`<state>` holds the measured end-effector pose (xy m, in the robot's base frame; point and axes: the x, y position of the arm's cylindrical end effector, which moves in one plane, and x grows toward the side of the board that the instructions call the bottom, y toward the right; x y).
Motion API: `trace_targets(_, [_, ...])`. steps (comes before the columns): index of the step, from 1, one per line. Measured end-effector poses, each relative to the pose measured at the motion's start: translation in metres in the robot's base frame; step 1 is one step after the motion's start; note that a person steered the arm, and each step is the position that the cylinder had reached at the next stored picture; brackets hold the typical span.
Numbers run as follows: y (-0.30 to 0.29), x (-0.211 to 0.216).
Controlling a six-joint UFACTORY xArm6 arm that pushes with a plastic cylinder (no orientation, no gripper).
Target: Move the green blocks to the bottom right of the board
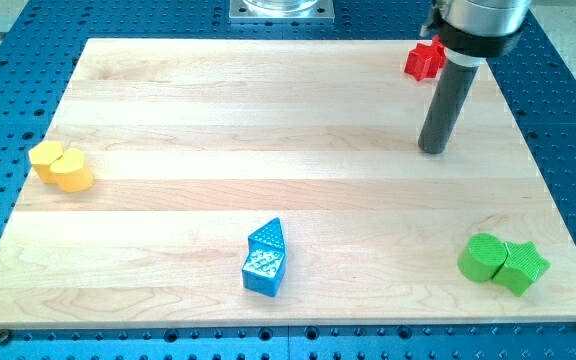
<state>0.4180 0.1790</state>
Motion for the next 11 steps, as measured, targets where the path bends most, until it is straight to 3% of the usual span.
trace_targets(1, [-0.009,0.074])
trace_targets(2, [-0.028,0.111])
trace_targets(3, [0.008,0.181])
trace_targets(4, [0.025,0.199])
trace_targets(11, [0.123,0.199])
